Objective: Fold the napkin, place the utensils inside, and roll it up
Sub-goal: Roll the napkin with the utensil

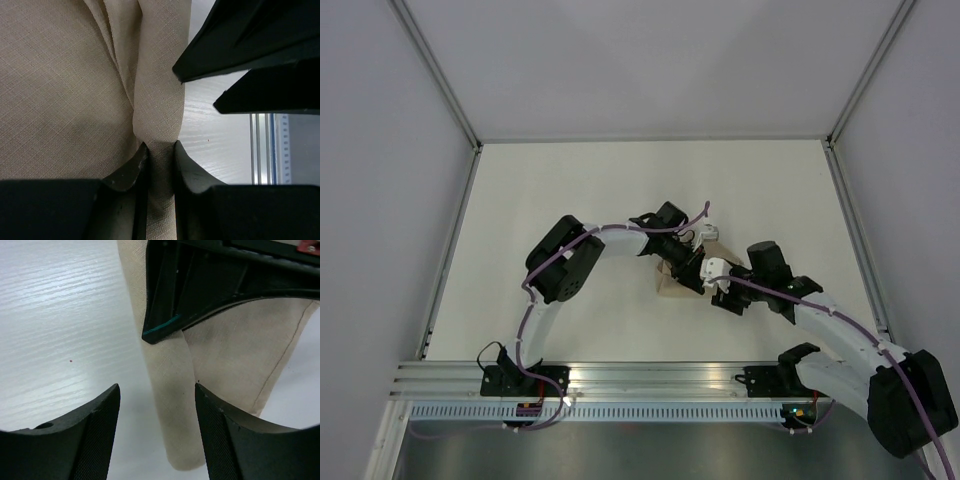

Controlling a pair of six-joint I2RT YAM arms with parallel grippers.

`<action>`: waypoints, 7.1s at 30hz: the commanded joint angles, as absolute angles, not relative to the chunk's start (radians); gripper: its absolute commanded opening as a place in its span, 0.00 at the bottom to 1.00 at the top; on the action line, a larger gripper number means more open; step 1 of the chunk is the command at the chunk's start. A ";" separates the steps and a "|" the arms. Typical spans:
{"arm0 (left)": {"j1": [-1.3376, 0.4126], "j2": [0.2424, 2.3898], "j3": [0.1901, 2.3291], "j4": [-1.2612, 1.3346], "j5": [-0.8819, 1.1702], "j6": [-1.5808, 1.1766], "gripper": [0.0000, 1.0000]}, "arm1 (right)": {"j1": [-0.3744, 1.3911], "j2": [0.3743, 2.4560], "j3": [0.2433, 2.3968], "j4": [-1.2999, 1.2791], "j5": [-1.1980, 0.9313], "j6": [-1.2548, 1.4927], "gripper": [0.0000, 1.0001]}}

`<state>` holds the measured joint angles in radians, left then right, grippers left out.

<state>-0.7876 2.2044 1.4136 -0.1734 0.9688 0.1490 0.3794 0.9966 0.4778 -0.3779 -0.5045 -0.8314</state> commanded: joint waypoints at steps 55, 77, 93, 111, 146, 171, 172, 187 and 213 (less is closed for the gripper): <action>-0.615 1.649 1.022 0.211 0.304 -0.057 0.59 | 0.410 1.744 0.940 -0.811 -0.655 -0.983 0.16; -1.147 1.695 0.767 0.506 -0.169 0.558 0.66 | 0.305 2.109 1.216 -1.034 -0.738 -1.060 0.17; -1.183 1.882 0.900 0.361 -0.060 0.583 0.34 | 0.295 2.134 1.213 -1.016 -0.718 -1.042 0.17; -1.106 1.945 1.008 0.072 0.299 0.411 0.02 | 0.244 1.887 1.167 -0.905 -0.784 -0.907 0.57; -0.810 2.333 1.528 -0.503 0.916 0.189 0.04 | 0.448 0.957 0.419 -0.173 -0.318 -0.778 0.68; -0.778 2.267 1.608 -0.520 0.973 0.166 0.48 | 0.669 1.163 0.403 -0.141 -0.135 -0.781 0.17; -0.773 2.246 1.615 -0.512 0.973 0.155 0.49 | 0.667 1.164 0.408 -0.162 -0.141 -0.779 0.16; -0.643 1.840 1.294 -0.123 0.778 -0.045 0.50 | 0.555 1.357 0.612 -0.432 -0.397 -0.788 0.11; -1.100 1.591 0.704 0.497 -0.034 0.510 0.56 | 0.313 2.025 1.134 -0.933 -0.657 -0.936 0.10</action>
